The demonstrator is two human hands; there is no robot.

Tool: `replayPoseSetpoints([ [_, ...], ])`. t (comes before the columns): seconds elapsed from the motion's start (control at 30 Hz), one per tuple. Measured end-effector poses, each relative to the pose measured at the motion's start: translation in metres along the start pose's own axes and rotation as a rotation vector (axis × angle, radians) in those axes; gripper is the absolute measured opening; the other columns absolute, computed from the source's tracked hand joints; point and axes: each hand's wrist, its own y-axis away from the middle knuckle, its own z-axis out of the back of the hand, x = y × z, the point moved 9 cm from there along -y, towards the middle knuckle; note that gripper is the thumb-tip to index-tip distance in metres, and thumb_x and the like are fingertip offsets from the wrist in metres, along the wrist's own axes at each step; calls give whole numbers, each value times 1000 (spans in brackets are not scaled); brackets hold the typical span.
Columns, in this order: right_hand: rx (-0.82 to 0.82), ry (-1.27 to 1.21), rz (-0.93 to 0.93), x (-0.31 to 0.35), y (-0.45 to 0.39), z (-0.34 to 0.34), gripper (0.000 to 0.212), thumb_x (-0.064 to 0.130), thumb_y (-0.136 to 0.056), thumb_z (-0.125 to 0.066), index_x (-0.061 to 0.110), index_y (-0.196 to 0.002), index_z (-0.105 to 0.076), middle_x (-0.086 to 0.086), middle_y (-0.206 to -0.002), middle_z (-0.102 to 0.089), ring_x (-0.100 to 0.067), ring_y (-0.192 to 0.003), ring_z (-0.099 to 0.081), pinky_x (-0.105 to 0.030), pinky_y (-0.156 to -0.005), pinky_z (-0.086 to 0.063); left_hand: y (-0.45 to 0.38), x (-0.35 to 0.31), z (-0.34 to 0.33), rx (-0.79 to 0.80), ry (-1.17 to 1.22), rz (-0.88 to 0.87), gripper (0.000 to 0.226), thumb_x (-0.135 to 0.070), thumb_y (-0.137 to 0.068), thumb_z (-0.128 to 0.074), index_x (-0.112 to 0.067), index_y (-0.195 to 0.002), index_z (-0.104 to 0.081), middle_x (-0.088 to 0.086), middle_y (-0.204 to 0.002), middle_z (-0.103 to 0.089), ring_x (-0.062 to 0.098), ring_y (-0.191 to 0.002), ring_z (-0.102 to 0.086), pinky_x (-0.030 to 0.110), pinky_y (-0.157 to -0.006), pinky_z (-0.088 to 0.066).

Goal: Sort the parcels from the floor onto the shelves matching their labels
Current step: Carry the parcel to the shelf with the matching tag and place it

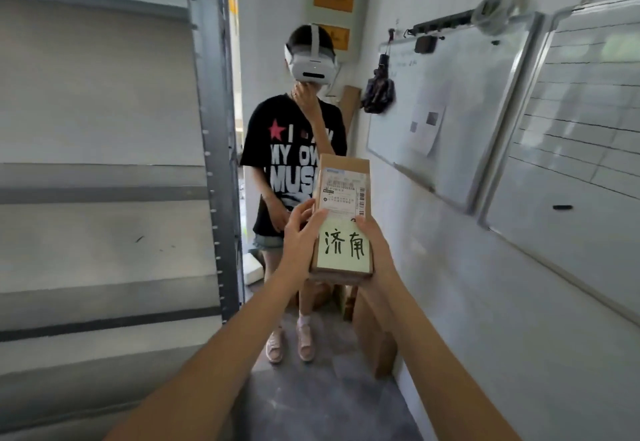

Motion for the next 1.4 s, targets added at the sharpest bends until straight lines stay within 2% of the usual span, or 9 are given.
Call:
replayPoseSetpoints([
  [0.1, 66, -1, -57, -32, -8, -51, 74, 30, -79, -70, 5, -146, -49, -32, -128, -66, -32, -88, -73, -38, -68, -65, 5, -23, 60, -94, -34, -24, 33, -18, -96, -59, -19, -127, -50, 14, -120, -65, 19, -81, -71, 26, -61, -59],
  [0.27, 159, 6, -108, -75, -10, -126, 86, 37, -69, -79, 5, -144, -51, -32, -127, -67, -33, -88, -74, -36, -65, -64, 20, -59, 139, -211, -135, -101, 33, -20, -96, -59, -17, -128, -49, 18, -122, -64, 21, -83, -72, 24, -59, -59],
  [0.33, 210, -24, -156, -92, -11, -152, 77, 32, -75, -75, 3, -143, -51, -28, -118, -70, -29, -82, -76, -36, -63, -64, 26, -70, 166, -262, -156, -130, 30, -20, -96, -59, -19, -125, -51, 16, -122, -65, 23, -86, -72, 24, -59, -59],
  [0.4, 278, -34, -195, -109, -11, -177, 71, 30, -80, -71, 5, -143, -50, -28, -120, -70, -30, -86, -76, -37, -66, -64, 32, -80, 189, -299, -163, -151, 26, -21, -96, -59, -23, -121, -52, 14, -120, -67, 24, -86, -73, 25, -59, -59],
  [0.57, 374, -9, -239, -138, -19, -227, 89, 43, -67, -80, 12, -145, -51, -28, -128, -68, -46, -111, -69, -49, -87, -61, 38, -102, 235, -429, -197, -198, 28, -20, -96, -58, -21, -123, -52, 13, -117, -68, 18, -78, -75, 24, -57, -58],
  [0.73, 512, -6, -239, -149, -34, -269, 67, 36, -81, -69, 11, -141, -54, -19, -117, -75, -28, -89, -76, -36, -68, -64, 41, -121, 269, -566, -199, -245, 28, -18, -96, -59, -20, -123, -52, 13, -115, -69, 19, -80, -74, 26, -60, -59],
  [1.07, 755, 33, -308, -187, -45, -373, 68, 43, -82, -71, 16, -142, -56, -18, -120, -75, -40, -107, -73, -49, -88, -62, 58, -168, 340, -779, -240, -370, 23, -21, -98, -55, -22, -121, -51, 14, -113, -69, 20, -78, -74, 26, -59, -59],
  [1.2, 869, 9, -322, -209, -31, -425, 63, 41, -85, -69, 18, -142, -56, -18, -123, -74, -41, -110, -72, -47, -84, -64, 76, -188, 382, -861, -266, -370, 26, -22, -100, -52, -20, -125, -46, 16, -114, -68, 17, -70, -74, 25, -54, -58],
  [1.4, 966, -18, -328, -239, -5, -514, 62, 40, -85, -70, 19, -141, -56, -17, -122, -74, -39, -107, -74, -50, -87, -62, 107, -234, 458, -965, -327, -417, 29, -24, -99, -53, -19, -127, -47, 19, -120, -65, 23, -77, -74, 26, -55, -58],
])
